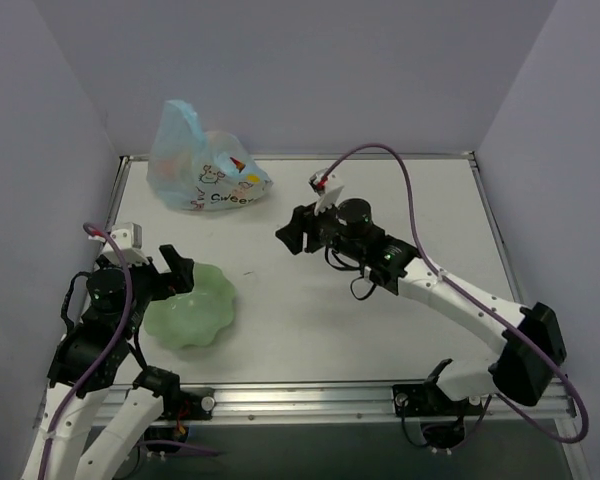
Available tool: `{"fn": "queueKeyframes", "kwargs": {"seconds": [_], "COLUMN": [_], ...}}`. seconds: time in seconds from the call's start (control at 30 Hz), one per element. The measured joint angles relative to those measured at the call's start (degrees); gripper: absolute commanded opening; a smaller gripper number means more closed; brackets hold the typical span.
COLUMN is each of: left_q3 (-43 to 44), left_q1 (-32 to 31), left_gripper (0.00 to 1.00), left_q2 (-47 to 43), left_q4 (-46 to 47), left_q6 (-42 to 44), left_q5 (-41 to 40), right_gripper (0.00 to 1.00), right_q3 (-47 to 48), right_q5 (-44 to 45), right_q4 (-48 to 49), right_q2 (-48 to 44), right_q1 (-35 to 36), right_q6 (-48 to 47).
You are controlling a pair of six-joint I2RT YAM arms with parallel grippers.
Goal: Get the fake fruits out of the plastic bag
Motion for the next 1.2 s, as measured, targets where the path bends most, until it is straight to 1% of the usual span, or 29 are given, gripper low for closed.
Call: {"fn": "queueKeyframes", "kwargs": {"seconds": [0.03,0.13,0.27,0.37,0.43,0.5,0.57,0.6,0.63,0.67,0.8,0.83,0.93,1.0,1.03,1.13,1.2], "left_q3": [-0.04,-0.04,-0.04,-0.04,-0.04,-0.04,-0.04,-0.04,-0.04,-0.04,-0.04,-0.04,-0.04,-0.04,-0.04,0.37,1.29], "left_q1": [0.09,0.07,-0.94,-1.92,-2.23,-2.43,-2.60,-2.62,-2.64,-2.64,-2.49,-2.36,-1.46,-1.09,-1.07,-1.07,-1.07], "left_gripper": [0.97,0.97,0.98,0.98,0.98,0.98,1.00,0.95,0.95,0.96,0.97,0.97,0.97,0.97,0.97,0.98,0.98], "left_q2": [-0.52,-1.66,-1.62,-1.57,-1.57,-1.60,-1.60,-1.57,-1.46,-1.33,0.17,0.57,1.40,1.68,1.84,2.89,4.61], "left_q4": [0.00,0.09,0.15,0.09,0.04,0.00,-0.04,-0.04,-0.02,0.02,0.76,1.11,2.08,2.62,2.89,3.17,3.37], "left_q6": [0.02,0.00,0.02,0.15,0.22,0.26,0.26,0.26,0.24,0.24,0.42,0.42,0.39,0.28,0.20,-0.26,-1.01], "left_q5": [-0.04,-0.13,-0.31,-0.76,-1.29,-1.97,-2.64,-2.86,-2.93,-2.80,-0.90,-0.20,1.46,2.05,2.08,1.90,1.73], "right_gripper": [0.63,0.76,0.80,0.77,0.77,0.77,0.73,0.72,0.70,0.69,0.73,0.76,0.80,0.82,0.84,0.87,0.87], "right_q3": [2.64,7.34,16.41,23.30,25.55,25.68,25.62,25.62,25.57,25.20,17.09,15.15,13.86,15.93,18.08,26.56,32.39], "right_q5": [0.42,1.27,2.14,2.58,2.60,2.47,2.34,2.23,2.12,1.97,2.38,2.62,2.99,2.58,2.43,2.43,2.03], "right_q4": [1.03,1.62,2.05,1.16,0.61,0.22,0.20,0.37,0.39,0.66,2.47,2.51,3.32,3.34,3.34,3.04,2.86], "right_q2": [3.43,9.51,19.96,27.21,29.90,30.60,30.58,30.49,30.42,30.16,24.85,23.23,20.72,20.96,21.88,27.06,31.71], "right_q1": [0.35,0.63,0.61,0.61,0.61,0.63,0.63,0.63,0.66,0.72,1.92,2.47,3.52,3.23,2.69,0.17,-1.88], "right_q6": [-1.60,-4.48,-9.38,-12.72,-13.88,-14.56,-14.73,-14.73,-14.64,-14.49,-14.10,-14.12,-14.93,-15.91,-16.41,-18.45,-19.58]}}
